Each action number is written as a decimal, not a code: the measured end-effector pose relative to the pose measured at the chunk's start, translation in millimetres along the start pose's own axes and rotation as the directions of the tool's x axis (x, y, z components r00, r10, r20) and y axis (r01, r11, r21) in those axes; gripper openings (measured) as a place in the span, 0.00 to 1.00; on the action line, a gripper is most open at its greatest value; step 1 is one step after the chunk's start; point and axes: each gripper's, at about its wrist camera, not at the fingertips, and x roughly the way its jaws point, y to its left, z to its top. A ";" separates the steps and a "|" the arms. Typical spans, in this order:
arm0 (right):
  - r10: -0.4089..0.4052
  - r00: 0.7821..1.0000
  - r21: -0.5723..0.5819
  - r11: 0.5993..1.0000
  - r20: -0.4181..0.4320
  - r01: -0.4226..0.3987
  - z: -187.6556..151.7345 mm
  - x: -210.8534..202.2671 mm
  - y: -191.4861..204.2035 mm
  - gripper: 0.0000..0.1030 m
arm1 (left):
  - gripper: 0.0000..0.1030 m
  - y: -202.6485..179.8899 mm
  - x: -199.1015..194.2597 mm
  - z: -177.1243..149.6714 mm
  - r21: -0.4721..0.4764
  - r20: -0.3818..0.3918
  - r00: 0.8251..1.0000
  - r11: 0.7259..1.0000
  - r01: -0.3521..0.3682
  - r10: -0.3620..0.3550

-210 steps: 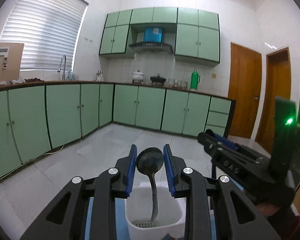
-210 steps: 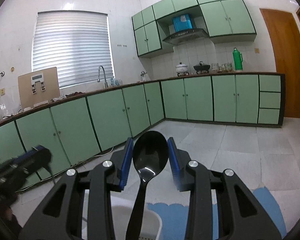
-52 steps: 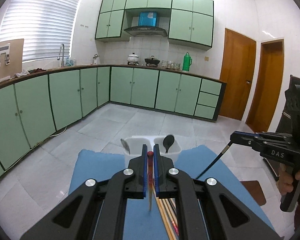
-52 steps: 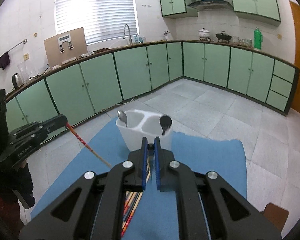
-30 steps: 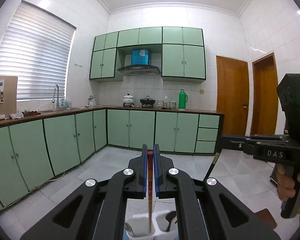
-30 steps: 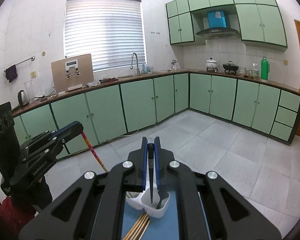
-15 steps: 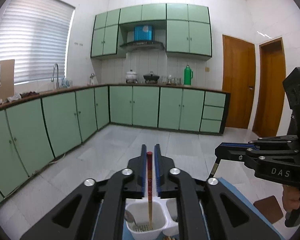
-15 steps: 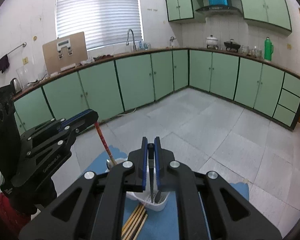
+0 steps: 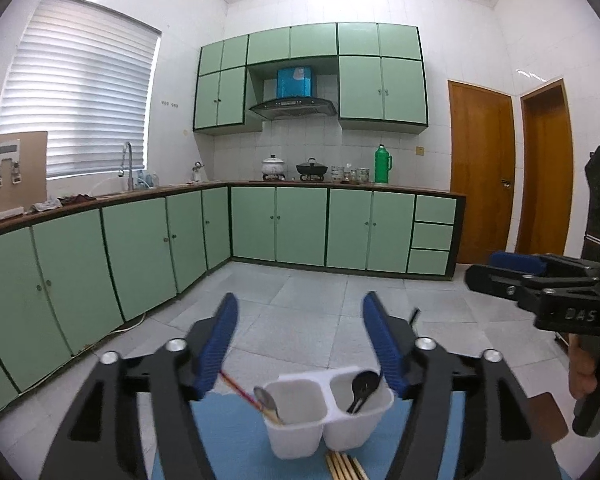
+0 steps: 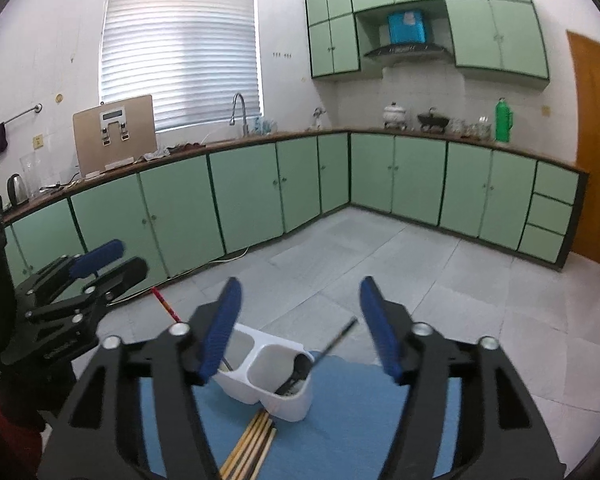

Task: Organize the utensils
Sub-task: 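Lower the right tool and grasp the red-and-gold chopstick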

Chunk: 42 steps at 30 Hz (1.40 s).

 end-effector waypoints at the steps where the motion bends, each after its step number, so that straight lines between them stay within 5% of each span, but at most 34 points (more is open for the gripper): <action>1: -0.009 1.000 -0.001 1.000 0.012 0.009 -5.4 -6.8 0.9 0.72 | 0.68 -1.5 -5.0 -4.1 0.000 -0.001 1.000 1.000 -0.005 0.005; 5: -0.050 0.997 0.003 0.999 0.057 0.050 -35.8 -32.8 4.7 0.87 | 0.73 -2.4 -25.8 -31.3 -0.035 -0.032 0.999 0.999 -0.010 0.009; 12: -0.107 0.994 0.020 0.994 0.013 0.107 -109.4 -53.3 21.1 0.88 | 0.75 -8.3 -53.1 -103.3 -0.040 -0.140 0.989 0.998 -0.057 0.051; 22: -0.190 0.977 0.069 0.978 -0.101 0.197 -205.6 -52.0 48.7 0.88 | 0.75 -14.9 -65.1 -197.0 -0.048 -0.340 0.937 0.994 -0.099 0.078; 30: -0.155 0.959 0.079 0.981 -0.237 0.178 -250.9 -41.3 66.9 0.88 | 0.75 -17.1 -75.0 -224.5 -0.032 -0.427 0.901 0.994 -0.101 0.078; 42: -0.062 0.905 0.064 0.993 -0.421 0.098 -290.8 -28.0 88.2 0.49 | 0.75 -11.8 -74.3 -238.9 -0.026 -0.495 0.864 0.992 -0.124 0.094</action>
